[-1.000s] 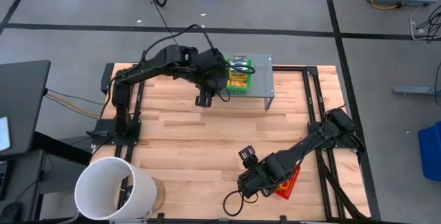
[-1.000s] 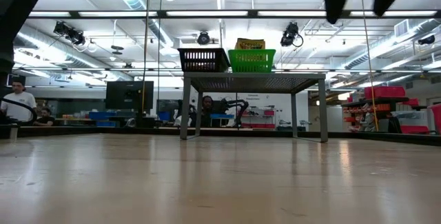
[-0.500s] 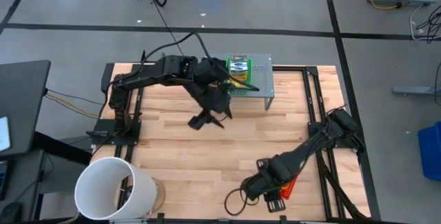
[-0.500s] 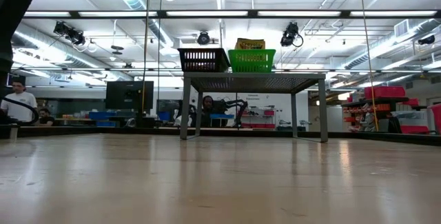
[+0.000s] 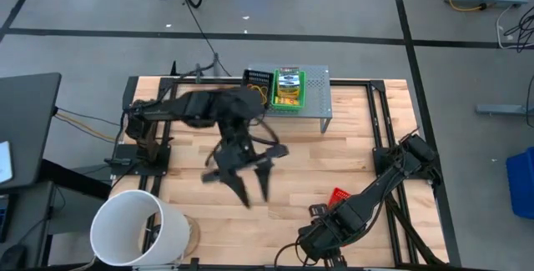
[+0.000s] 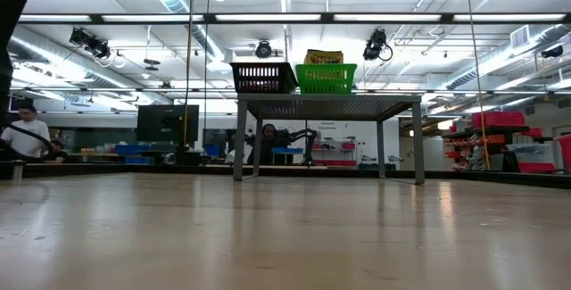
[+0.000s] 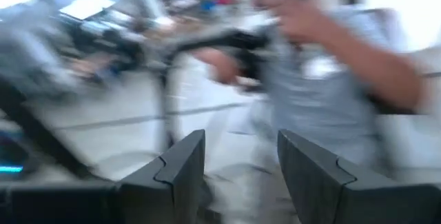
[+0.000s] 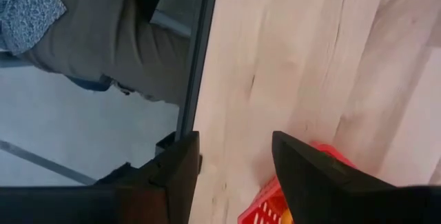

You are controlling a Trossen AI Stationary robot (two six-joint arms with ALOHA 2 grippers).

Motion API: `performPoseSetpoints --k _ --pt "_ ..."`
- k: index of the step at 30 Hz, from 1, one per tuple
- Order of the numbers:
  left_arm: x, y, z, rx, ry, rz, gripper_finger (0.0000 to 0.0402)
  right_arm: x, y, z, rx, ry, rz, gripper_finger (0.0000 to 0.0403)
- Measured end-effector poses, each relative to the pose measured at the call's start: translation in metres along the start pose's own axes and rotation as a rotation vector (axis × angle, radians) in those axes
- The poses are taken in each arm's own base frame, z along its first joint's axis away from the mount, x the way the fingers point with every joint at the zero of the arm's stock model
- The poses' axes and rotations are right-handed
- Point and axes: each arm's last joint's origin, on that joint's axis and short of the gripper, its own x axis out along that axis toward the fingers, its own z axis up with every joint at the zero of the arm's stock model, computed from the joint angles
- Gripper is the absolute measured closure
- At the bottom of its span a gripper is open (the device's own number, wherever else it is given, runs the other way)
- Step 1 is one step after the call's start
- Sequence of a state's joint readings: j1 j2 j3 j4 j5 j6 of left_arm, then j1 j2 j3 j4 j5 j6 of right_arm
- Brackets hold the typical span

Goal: Pick & Place Office Desk Supplies
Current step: Put the red bin on the shelf

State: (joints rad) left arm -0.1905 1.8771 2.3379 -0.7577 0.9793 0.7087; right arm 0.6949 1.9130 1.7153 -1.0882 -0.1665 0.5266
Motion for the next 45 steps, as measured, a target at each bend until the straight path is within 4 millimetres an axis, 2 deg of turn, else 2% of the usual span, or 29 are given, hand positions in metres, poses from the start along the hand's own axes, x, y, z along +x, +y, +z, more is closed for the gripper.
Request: performPoseSetpoints --k 3,5,7,9,11,16,21,29,32,35,39,41,45 --pt "0.008 0.011 0.027 0.054 -0.066 0.241 0.0215 0.0 0.0 0.001 -0.012 -0.007 -0.001 0.0213" --pt "0.001 0.015 0.048 0.04 -0.175 0.364 0.0215 0.0 0.001 0.002 -0.024 -0.017 0.003 0.0213" --pt "-0.006 0.016 0.062 0.03 -0.273 0.408 0.0215 0.0 0.001 0.003 -0.035 -0.031 0.01 0.0213" --pt "-0.007 0.018 0.066 0.035 -0.321 0.421 0.0215 0.0 0.002 0.004 -0.051 -0.043 0.013 0.0213" --pt "0.002 0.024 0.058 0.053 -0.348 0.428 0.0215 0.0 0.002 0.005 -0.068 -0.051 0.015 0.0213" --pt "0.036 0.045 0.019 0.065 -0.411 0.495 0.0215 0.0 0.002 0.005 -0.079 -0.062 -0.003 0.0213" --pt "0.046 0.058 -0.006 0.035 -0.468 0.528 0.0215 0.0 0.005 0.003 -0.088 -0.058 -0.002 0.0213" --pt "0.061 0.065 -0.033 -0.079 -0.443 0.527 0.0215 0.003 0.016 -0.005 -0.08 -0.041 0.001 0.0213" --pt "0.078 0.066 -0.048 -0.085 -0.46 0.539 0.0215 0.004 0.021 -0.009 -0.059 -0.042 -0.003 0.0213" --pt "0.091 0.064 -0.058 -0.05 -0.565 0.531 0.0217 0.005 0.026 -0.012 -0.039 -0.048 -0.015 0.0213" --pt "0.09 0.061 -0.057 -0.012 -0.697 0.453 0.0227 0.006 0.033 -0.017 -0.018 -0.058 -0.031 0.0213" --pt "0.087 0.064 -0.063 -0.042 -0.66 0.414 0.0234 0.006 0.036 -0.019 -0.01 -0.058 -0.031 0.0213" --pt "0.082 0.075 -0.089 -0.185 -0.508 0.327 0.0243 0.007 0.039 -0.022 -0.005 -0.055 -0.03 0.0213"
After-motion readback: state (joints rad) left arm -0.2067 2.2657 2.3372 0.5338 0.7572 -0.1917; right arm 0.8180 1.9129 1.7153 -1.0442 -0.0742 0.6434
